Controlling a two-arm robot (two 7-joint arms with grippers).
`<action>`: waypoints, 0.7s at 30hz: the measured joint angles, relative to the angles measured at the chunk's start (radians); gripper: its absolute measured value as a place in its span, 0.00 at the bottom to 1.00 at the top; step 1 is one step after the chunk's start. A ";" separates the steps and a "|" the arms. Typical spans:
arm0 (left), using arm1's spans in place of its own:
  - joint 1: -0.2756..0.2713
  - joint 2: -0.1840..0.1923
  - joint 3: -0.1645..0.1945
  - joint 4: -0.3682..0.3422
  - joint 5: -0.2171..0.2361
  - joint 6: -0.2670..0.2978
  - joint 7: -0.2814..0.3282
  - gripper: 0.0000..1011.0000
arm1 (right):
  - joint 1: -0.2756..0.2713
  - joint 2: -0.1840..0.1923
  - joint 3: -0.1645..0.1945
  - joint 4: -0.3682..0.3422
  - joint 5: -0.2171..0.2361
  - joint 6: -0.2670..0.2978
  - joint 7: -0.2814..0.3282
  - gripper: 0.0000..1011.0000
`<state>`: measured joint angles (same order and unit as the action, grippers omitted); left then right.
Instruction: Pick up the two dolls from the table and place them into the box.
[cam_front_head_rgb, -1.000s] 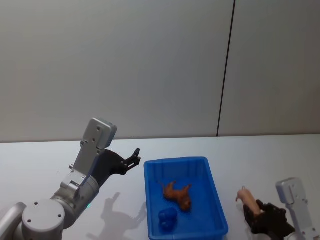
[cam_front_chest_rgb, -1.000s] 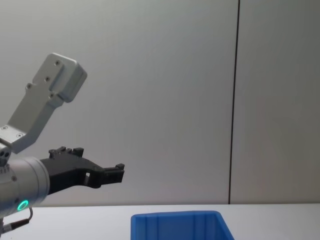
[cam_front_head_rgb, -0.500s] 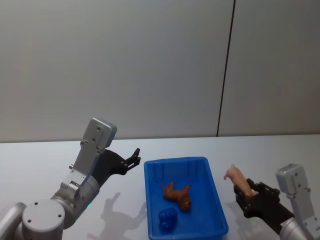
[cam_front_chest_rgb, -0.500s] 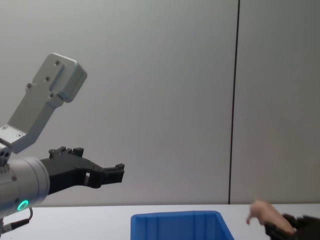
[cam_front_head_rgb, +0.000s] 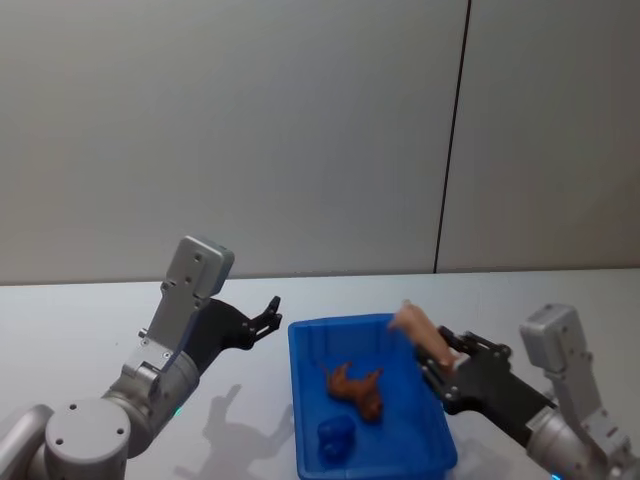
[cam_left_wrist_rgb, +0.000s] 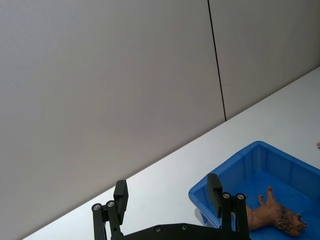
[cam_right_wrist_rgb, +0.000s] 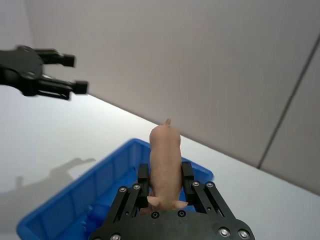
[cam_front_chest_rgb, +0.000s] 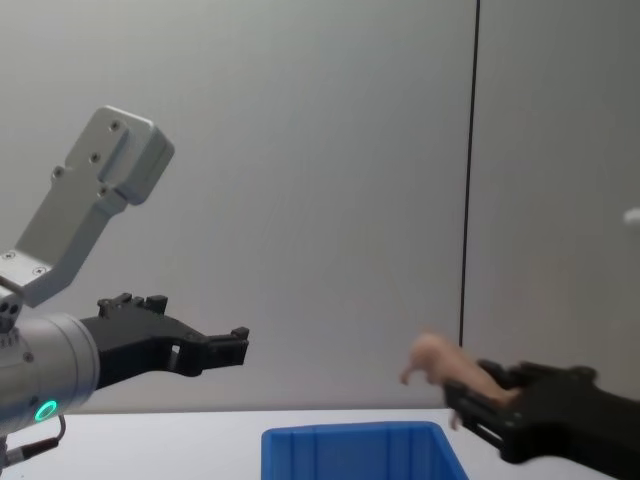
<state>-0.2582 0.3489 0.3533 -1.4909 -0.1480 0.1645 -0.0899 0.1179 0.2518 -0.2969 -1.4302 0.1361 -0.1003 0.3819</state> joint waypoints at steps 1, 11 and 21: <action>0.000 0.000 0.000 0.000 0.000 0.000 0.000 0.99 | 0.004 -0.002 -0.002 0.001 -0.002 -0.003 0.009 0.37; 0.000 0.000 0.000 0.000 0.000 0.000 0.000 0.99 | 0.080 -0.053 -0.032 0.069 -0.030 -0.040 0.121 0.63; 0.000 0.000 0.000 0.000 0.000 0.000 0.000 0.99 | 0.120 -0.075 -0.042 0.123 -0.044 -0.053 0.146 0.92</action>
<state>-0.2582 0.3489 0.3532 -1.4909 -0.1480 0.1645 -0.0899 0.2378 0.1765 -0.3385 -1.3071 0.0923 -0.1532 0.5283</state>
